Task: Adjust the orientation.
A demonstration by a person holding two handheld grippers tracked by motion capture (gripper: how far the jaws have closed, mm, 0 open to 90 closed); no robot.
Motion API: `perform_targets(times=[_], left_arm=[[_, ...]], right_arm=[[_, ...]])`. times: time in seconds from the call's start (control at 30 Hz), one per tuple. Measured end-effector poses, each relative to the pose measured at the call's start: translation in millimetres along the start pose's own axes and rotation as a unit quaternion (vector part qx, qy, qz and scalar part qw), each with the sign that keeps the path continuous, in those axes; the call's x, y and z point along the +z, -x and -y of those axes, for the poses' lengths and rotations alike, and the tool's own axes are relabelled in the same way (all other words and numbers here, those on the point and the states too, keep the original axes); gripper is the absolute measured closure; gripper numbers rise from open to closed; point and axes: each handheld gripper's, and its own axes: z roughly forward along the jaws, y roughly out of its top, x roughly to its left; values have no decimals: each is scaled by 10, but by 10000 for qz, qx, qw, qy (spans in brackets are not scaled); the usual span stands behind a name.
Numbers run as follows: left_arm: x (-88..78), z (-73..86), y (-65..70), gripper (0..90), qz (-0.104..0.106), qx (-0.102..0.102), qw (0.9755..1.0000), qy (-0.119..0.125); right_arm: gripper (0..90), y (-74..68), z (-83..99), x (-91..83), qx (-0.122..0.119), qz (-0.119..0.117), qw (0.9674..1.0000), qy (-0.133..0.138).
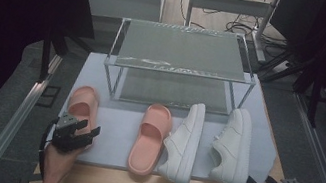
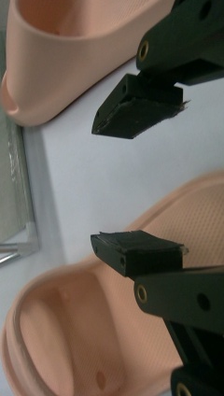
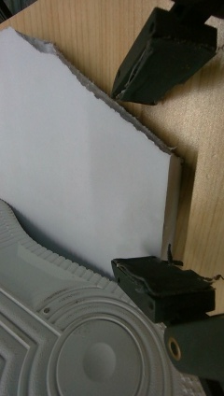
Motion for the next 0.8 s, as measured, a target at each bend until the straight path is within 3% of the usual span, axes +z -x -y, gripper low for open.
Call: perform_targets(times=[0.33, 0.8], left_arm=[[74, -82, -187, 545, -216, -227, 9995, -51], [270, -218, -301, 681, -460, -378, 9978, -283]], right_arm=[[157, -1, 0, 0, 8, -1, 10000, -2], [156, 2, 1, -1, -5, 0, 10000, -3]])
